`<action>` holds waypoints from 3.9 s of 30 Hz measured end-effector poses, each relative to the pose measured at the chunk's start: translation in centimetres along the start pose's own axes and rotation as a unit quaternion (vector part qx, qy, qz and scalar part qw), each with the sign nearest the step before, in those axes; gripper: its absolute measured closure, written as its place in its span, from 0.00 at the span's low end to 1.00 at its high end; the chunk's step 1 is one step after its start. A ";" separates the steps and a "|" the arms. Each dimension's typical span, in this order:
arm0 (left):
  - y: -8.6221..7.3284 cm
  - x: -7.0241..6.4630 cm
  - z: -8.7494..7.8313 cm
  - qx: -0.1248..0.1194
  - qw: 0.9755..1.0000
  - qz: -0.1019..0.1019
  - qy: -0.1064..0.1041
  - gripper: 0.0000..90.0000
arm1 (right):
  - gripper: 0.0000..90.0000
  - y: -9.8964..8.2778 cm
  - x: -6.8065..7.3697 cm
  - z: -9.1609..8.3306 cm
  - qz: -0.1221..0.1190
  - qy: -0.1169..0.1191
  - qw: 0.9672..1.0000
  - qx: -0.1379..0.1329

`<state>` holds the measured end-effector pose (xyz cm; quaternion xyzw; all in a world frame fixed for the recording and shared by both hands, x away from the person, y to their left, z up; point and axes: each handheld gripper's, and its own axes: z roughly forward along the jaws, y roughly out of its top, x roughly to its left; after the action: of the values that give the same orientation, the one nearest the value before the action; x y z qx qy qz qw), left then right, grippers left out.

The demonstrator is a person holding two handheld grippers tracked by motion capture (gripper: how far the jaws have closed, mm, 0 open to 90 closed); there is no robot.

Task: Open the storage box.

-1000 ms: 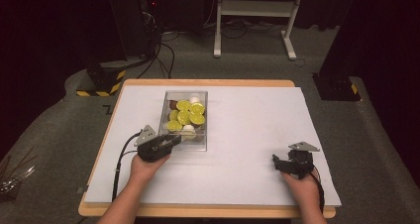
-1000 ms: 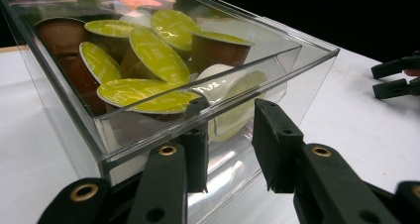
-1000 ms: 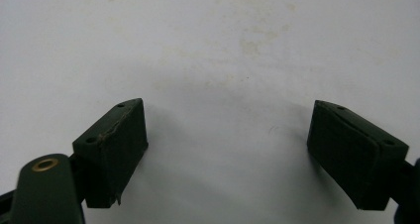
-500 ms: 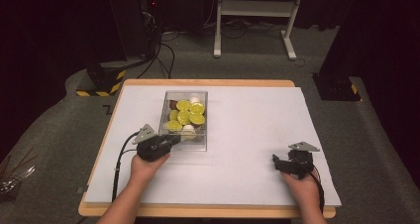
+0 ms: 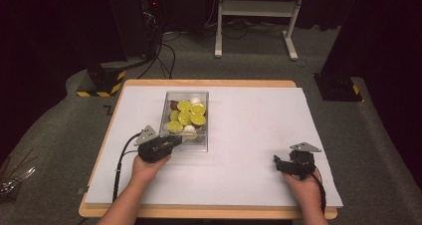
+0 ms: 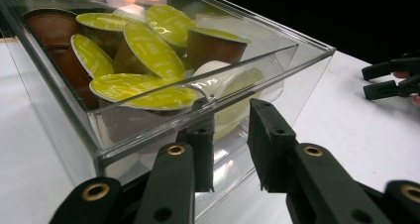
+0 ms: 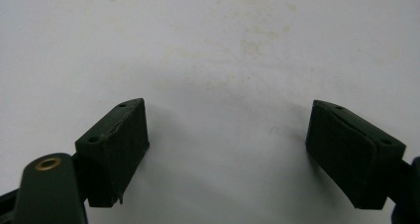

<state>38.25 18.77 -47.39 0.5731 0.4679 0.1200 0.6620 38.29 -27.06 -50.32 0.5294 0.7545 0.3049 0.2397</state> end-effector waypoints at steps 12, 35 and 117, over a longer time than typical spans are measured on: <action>0.1 1.0 -0.6 0.008 0.999 0.001 -0.037 0.88 | 0.19 0.0 0.0 0.0 -0.001 0.001 1.000 -0.001; 0.0 1.7 -1.1 0.007 0.997 -0.013 -0.070 0.91 | 0.20 0.0 0.0 0.0 -0.002 0.001 1.000 -0.002; -3.1 -2.5 -7.9 0.033 0.993 -0.005 -0.110 0.94 | 0.20 0.0 0.1 -0.1 -0.003 0.002 1.000 -0.002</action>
<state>29.80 21.20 -48.14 0.6019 0.3985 0.0376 0.6910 38.19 -27.03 -50.31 0.5264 0.7557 0.3067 0.2405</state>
